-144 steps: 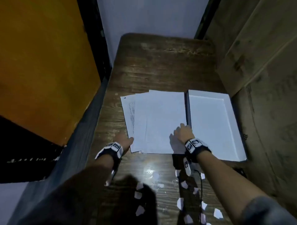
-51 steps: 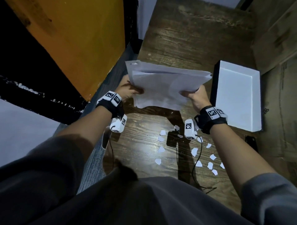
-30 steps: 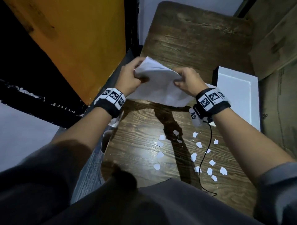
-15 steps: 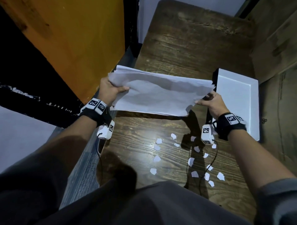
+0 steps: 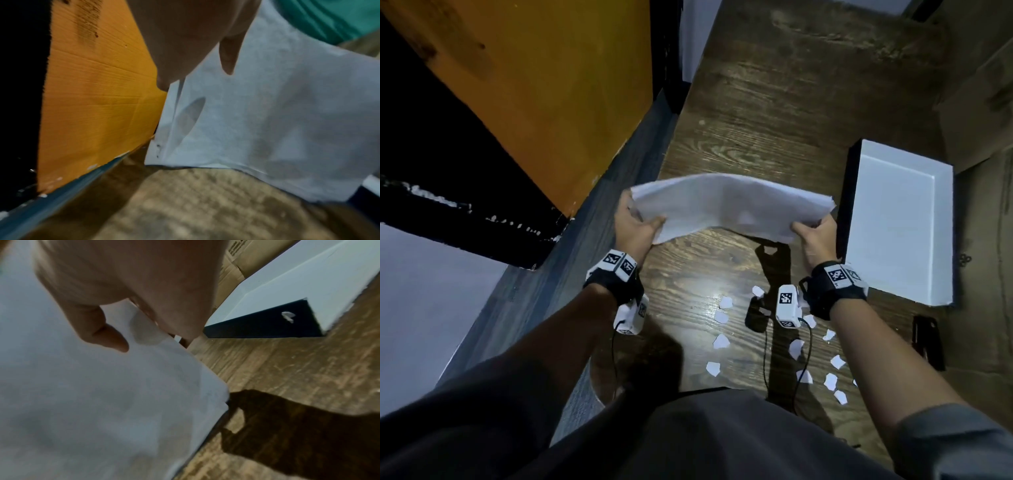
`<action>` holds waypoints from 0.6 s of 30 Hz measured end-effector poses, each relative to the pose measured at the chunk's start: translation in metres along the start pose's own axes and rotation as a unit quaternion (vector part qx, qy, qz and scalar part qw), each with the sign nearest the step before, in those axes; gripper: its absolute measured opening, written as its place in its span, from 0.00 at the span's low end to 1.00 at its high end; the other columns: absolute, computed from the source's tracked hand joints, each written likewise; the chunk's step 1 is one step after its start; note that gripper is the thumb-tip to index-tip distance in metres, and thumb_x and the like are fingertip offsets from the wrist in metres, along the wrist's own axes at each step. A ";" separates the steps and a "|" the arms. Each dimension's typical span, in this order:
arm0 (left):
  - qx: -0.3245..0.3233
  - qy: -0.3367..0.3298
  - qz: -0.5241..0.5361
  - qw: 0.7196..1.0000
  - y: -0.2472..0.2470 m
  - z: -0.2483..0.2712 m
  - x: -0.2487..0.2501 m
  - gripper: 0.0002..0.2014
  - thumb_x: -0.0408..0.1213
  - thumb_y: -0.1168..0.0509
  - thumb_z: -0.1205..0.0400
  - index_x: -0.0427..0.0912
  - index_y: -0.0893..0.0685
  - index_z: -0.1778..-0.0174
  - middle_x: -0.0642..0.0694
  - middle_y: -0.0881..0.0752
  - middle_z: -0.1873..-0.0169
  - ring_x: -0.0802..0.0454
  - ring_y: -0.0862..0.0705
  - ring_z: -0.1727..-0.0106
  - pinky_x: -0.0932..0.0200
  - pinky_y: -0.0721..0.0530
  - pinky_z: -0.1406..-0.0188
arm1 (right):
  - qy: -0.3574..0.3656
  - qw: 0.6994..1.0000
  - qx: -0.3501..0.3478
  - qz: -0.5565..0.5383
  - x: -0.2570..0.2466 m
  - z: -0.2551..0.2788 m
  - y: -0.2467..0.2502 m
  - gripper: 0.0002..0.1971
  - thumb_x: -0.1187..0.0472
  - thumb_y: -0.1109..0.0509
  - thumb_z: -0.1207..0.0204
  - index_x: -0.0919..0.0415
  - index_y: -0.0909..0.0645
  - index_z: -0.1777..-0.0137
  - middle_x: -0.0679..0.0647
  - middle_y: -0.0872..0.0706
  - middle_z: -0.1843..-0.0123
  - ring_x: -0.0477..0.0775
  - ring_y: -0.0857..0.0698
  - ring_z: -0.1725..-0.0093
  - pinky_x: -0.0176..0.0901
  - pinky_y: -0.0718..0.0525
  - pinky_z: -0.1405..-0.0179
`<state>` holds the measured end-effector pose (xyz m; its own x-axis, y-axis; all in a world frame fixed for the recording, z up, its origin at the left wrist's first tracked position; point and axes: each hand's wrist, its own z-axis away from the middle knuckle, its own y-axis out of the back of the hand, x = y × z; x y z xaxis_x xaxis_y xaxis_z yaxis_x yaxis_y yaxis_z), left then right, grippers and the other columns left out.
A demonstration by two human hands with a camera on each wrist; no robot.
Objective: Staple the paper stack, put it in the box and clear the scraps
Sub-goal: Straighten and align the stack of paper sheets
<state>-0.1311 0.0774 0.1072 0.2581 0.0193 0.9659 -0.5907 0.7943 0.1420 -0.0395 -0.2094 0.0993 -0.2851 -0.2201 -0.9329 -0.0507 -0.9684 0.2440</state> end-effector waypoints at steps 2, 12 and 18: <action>-0.021 0.034 -0.049 0.998 0.001 -0.001 -0.013 0.20 0.21 0.29 0.24 0.40 0.20 0.38 0.50 0.16 0.50 0.59 0.16 0.49 0.68 0.17 0.48 | -0.020 1.000 0.010 0.015 0.007 0.000 -0.005 0.18 0.74 0.27 0.30 0.66 0.20 0.39 0.55 0.13 0.50 0.50 0.13 0.51 0.25 0.17 0.59; -0.057 0.077 -0.096 0.991 0.007 -0.019 -0.023 0.26 0.21 0.34 0.24 0.34 0.22 0.29 0.40 0.12 0.48 0.59 0.12 0.52 0.54 0.16 0.54 | 0.020 0.998 -0.042 0.038 0.007 -0.002 0.014 0.21 0.81 0.31 0.33 0.52 0.20 0.53 0.47 0.16 0.57 0.40 0.16 0.57 0.32 0.19 0.55; -0.006 0.024 -0.133 0.991 -0.001 -0.020 -0.030 0.18 0.17 0.36 0.27 0.43 0.14 0.49 0.45 0.11 0.54 0.45 0.12 0.45 0.50 0.12 0.41 | 0.017 0.999 -0.002 0.037 0.007 -0.003 0.011 0.13 0.76 0.27 0.30 0.71 0.17 0.45 0.54 0.14 0.56 0.39 0.14 0.61 0.20 0.20 0.65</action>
<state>-0.1229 0.0886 0.0738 0.4396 -0.1635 0.8832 -0.4878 0.7822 0.3876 -0.0390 -0.2219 0.0942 -0.2557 -0.2955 -0.9205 -0.0257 -0.9497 0.3120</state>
